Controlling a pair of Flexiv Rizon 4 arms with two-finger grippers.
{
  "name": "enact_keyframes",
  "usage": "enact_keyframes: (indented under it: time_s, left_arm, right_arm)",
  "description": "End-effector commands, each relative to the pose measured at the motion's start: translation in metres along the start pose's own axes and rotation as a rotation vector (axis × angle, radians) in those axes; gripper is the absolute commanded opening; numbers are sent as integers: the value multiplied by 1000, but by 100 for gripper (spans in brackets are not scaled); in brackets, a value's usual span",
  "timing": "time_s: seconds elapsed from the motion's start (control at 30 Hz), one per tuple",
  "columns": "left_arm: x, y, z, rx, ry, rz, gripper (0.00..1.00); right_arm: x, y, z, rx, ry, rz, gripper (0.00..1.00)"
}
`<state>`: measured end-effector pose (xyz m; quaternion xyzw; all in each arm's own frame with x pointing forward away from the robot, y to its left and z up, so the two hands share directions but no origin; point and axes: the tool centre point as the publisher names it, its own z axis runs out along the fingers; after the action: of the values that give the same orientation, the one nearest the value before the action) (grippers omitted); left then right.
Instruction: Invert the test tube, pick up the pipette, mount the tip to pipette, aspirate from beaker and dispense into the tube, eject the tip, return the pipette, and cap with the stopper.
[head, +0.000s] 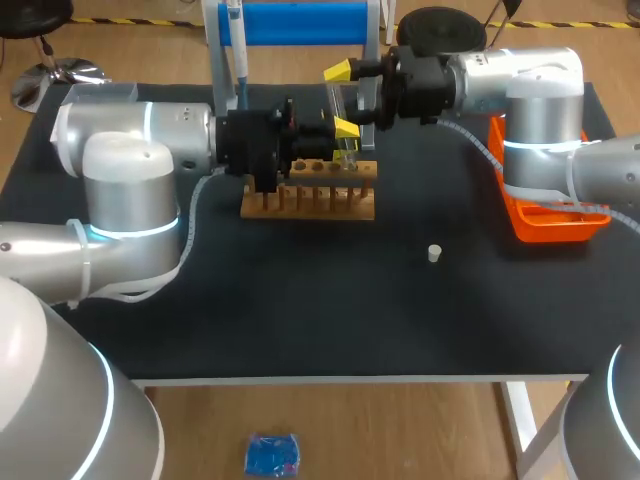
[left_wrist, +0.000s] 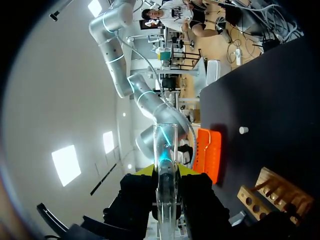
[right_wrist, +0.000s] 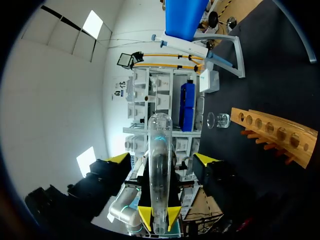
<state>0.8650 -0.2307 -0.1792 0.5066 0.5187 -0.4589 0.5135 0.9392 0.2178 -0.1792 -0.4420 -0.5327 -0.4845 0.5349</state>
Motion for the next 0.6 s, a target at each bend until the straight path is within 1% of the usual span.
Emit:
enact_keyframes:
  time_s: [0.03, 0.1, 0.13, 0.2, 0.27, 0.3, 0.33, 0.4, 0.5, 0.53, 0.57, 0.6]
  left_arm:
    - [0, 1, 0, 3, -1, 2, 0]
    - [0, 1, 0, 3, -1, 2, 0]
    - [0, 1, 0, 3, -1, 2, 0]
    - [0, 1, 0, 3, -1, 2, 0]
    - [0, 1, 0, 3, -1, 2, 0]
    - [0, 1, 0, 3, -1, 2, 0]
    - [0, 1, 0, 3, -1, 2, 0]
    - [0, 1, 0, 3, -1, 2, 0]
    - [0, 1, 0, 3, -1, 2, 0]
    - [0, 1, 0, 3, -1, 2, 0]
    - [0, 1, 0, 3, -1, 2, 0]
    - [0, 1, 0, 3, -1, 2, 0]
  right_arm:
    - [0, 0, 0, 0, -2, -1, 100]
    - [0, 0, 0, 0, -2, -1, 100]
    - [4, 2, -4, -46, -45, -161, 100]
    - [8, 2, -16, -103, -112, -440, 100]
    - [8, 1, -31, -141, -152, -656, 100]
    - [8, -1, -41, -160, -158, -754, 100]
    - [8, -2, -49, -178, -196, -882, 100]
    - [4, -9, -63, -163, -261, -1139, 100]
    - [-6, -18, -75, -130, -342, -1425, 100]
    - [-11, -21, -78, -114, -357, -1499, 100]
    - [-16, -21, -81, -123, -427, -1590, 100]
    - [-23, -21, -82, -147, -533, -1717, 100]
